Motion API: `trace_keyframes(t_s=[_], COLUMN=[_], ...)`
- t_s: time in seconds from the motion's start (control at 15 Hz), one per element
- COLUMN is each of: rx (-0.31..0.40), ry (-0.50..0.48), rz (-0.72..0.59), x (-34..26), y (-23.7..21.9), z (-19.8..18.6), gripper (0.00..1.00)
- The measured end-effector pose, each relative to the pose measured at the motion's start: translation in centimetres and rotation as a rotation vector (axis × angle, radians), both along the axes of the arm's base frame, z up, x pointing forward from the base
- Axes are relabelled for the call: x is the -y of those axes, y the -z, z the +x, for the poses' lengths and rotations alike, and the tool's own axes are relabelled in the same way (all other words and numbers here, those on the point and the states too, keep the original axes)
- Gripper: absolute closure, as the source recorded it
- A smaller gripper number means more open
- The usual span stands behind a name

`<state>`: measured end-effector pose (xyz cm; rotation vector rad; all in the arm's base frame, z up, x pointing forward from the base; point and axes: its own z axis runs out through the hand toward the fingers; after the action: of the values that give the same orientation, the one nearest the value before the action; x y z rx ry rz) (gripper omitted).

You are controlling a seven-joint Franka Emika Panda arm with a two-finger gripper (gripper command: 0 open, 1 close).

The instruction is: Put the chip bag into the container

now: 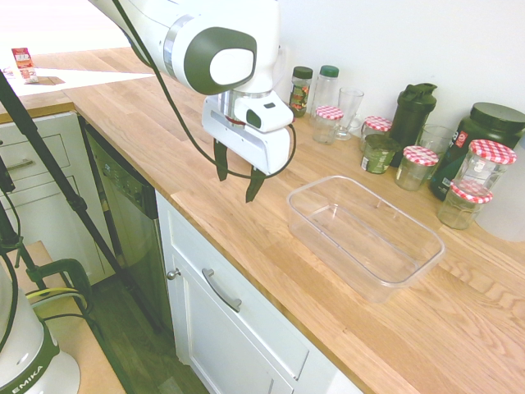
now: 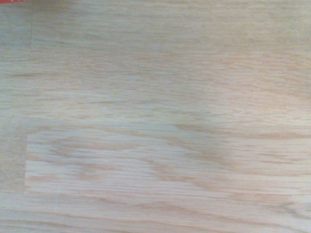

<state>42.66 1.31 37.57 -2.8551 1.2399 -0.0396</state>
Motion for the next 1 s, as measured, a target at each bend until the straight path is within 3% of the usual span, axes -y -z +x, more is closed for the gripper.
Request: trace_keyframes(t_s=[0.47,1.0], rx=[0.026,0.086], ry=[-0.023,-0.106], rz=[-0.005,-0.073], x=[-1.3,-7.9], y=[-1.5,-9.5], z=[1.1,5.1], gripper=[0.0,0.0])
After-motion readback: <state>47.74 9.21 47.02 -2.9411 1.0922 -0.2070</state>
